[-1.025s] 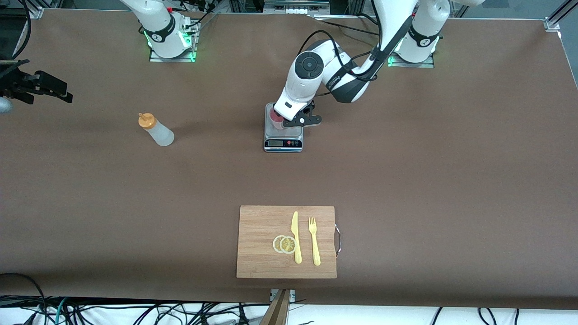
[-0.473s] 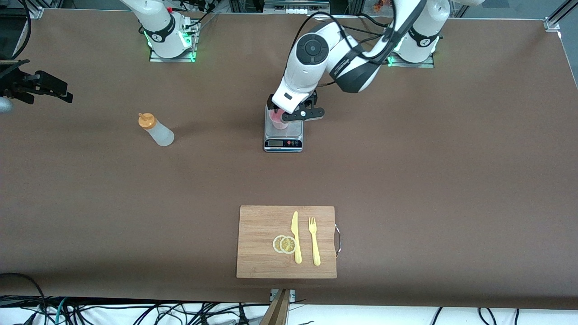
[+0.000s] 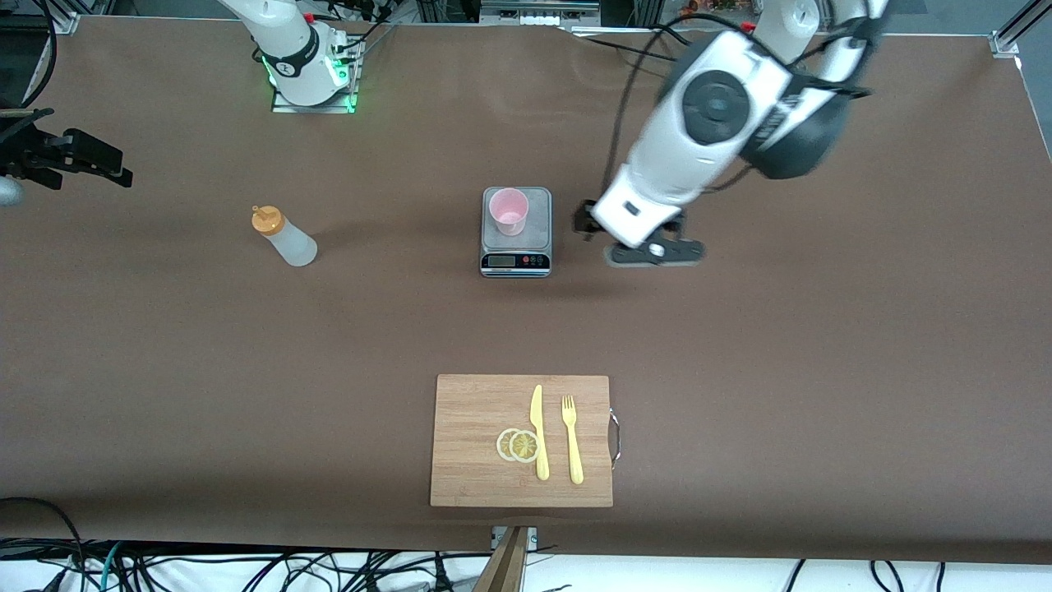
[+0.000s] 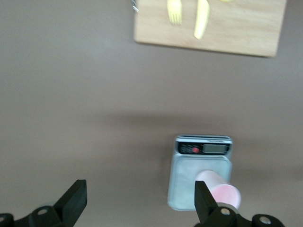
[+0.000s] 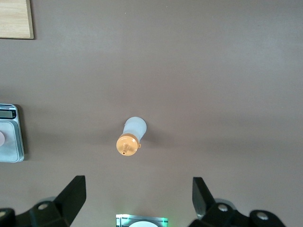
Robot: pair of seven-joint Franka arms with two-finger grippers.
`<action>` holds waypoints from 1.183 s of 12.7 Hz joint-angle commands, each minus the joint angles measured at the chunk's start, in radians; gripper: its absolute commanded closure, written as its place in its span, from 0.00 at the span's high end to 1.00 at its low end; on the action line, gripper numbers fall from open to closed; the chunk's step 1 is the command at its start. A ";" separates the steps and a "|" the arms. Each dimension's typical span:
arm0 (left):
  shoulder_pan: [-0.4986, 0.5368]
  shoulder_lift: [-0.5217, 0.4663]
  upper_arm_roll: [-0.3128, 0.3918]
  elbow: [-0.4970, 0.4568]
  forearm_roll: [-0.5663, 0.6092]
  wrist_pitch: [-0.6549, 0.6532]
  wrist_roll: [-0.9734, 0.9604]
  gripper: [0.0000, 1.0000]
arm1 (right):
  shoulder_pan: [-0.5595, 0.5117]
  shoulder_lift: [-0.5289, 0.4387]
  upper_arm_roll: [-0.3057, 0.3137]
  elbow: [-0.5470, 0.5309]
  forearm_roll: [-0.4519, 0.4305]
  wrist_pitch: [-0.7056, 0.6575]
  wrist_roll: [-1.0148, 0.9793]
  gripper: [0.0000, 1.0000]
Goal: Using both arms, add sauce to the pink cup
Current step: 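Release the cup and withdraw the left gripper to its start pose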
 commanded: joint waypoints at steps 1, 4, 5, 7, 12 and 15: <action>0.074 -0.060 0.083 -0.002 -0.014 -0.081 0.249 1.00 | -0.001 -0.007 0.006 0.015 0.004 -0.017 0.002 0.99; 0.115 -0.086 0.203 0.000 -0.014 -0.146 0.469 1.00 | 0.009 0.005 0.030 0.015 0.005 -0.059 0.003 0.99; 0.144 -0.094 0.214 0.000 -0.014 -0.146 0.521 1.00 | 0.009 0.007 0.031 0.011 0.008 -0.059 -0.010 0.99; 0.196 -0.108 0.222 0.000 0.009 -0.146 0.541 1.00 | 0.010 0.054 0.034 0.012 0.017 -0.106 -0.027 0.99; 0.244 -0.137 0.254 0.031 0.031 -0.222 0.590 1.00 | 0.044 0.091 0.041 -0.020 0.042 -0.215 -0.211 1.00; 0.243 -0.114 0.271 0.058 0.031 -0.242 0.592 1.00 | 0.035 0.084 -0.009 -0.115 0.043 -0.122 -0.461 1.00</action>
